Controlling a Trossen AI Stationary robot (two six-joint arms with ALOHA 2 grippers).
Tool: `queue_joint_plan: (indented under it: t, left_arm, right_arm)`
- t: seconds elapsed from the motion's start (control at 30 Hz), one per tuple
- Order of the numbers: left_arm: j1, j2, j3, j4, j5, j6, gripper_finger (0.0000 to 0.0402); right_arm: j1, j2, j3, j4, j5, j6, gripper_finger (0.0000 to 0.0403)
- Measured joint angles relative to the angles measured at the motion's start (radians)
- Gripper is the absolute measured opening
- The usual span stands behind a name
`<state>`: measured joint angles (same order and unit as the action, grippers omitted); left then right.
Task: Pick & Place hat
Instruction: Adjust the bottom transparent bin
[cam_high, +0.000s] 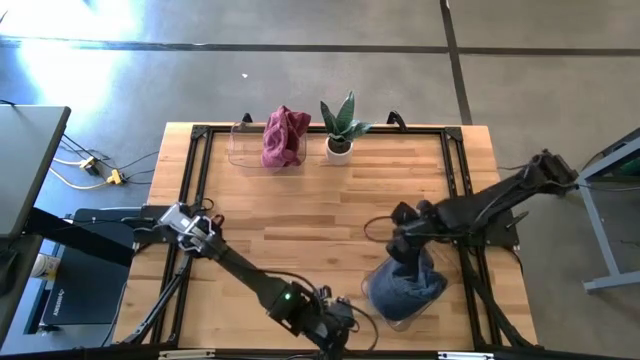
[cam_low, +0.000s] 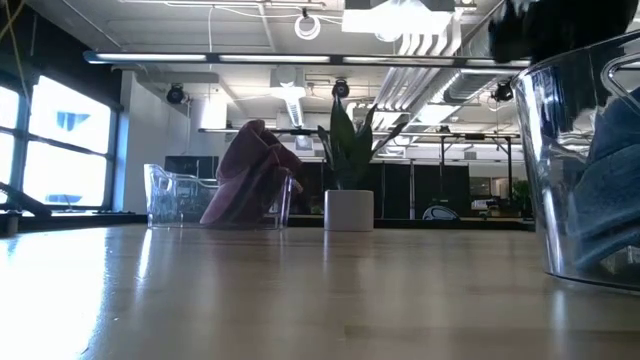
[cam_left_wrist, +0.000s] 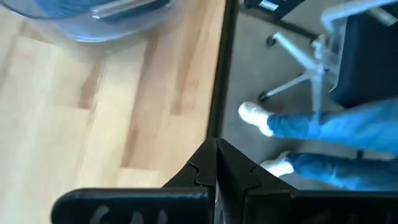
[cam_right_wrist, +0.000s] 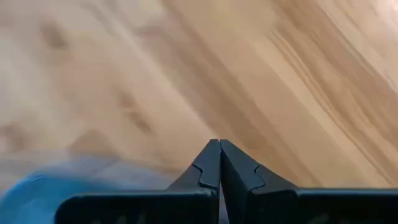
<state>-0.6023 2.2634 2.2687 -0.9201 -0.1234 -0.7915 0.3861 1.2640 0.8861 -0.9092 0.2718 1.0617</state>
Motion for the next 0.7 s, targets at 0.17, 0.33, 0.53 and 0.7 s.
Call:
queue_joint_plan:
  t: [0.17, 0.33, 0.53, 0.7]
  left_arm:
    - [-0.023, 0.015, -0.049, 0.026, 0.004, -0.059, 0.0]
    - [-0.043, 0.011, -0.047, 0.107, -0.026, -0.022, 0.0]
    - [-0.031, 0.012, -0.046, 0.187, -0.035, 0.11, 0.0]
    - [0.014, 0.037, -0.07, 0.199, -0.018, 0.144, 0.0]
  right_arm:
    - [-0.11, -0.001, -0.114, 0.01, -0.177, 0.015, 0.0]
    - [-0.076, -0.002, -0.128, -0.091, -0.378, 0.053, 0.0]
    - [0.08, -0.003, -0.066, -0.164, -0.556, 0.206, 0.0]
    - [0.247, -0.003, -0.048, -0.112, -0.651, 0.374, 0.0]
